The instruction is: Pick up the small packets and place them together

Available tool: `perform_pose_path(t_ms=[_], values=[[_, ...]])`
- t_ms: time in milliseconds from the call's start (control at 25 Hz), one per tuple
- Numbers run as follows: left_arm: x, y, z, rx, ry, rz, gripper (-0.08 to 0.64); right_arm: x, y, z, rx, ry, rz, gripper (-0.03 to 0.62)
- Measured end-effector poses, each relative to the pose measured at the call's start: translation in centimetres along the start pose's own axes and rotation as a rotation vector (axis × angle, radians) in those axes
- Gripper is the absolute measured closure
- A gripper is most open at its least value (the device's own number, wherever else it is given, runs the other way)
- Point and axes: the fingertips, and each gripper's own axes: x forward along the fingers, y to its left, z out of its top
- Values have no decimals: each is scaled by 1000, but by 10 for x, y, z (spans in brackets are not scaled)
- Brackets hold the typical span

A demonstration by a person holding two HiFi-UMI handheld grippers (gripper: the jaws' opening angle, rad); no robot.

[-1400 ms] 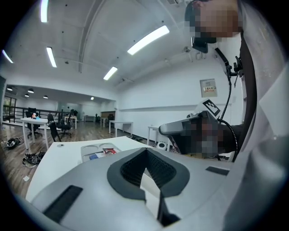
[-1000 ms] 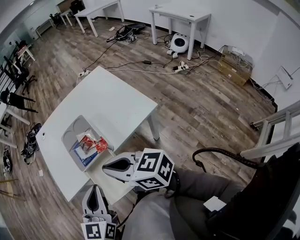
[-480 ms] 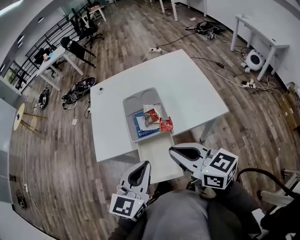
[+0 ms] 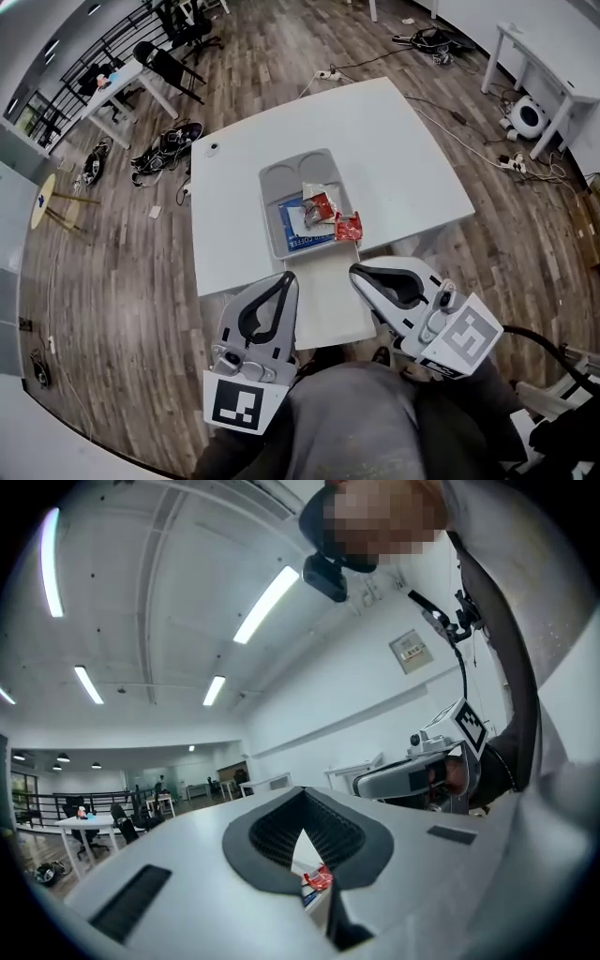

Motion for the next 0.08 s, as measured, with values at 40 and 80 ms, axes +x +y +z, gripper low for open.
perform_pose_path(t_ms=[40,80], values=[[1,5,2,2,-4,-2,563,5,0,3,-15,-6,-1,588],[2,10,4,3,-7,-4,563,10,0,6,-28,-11,-2,588]])
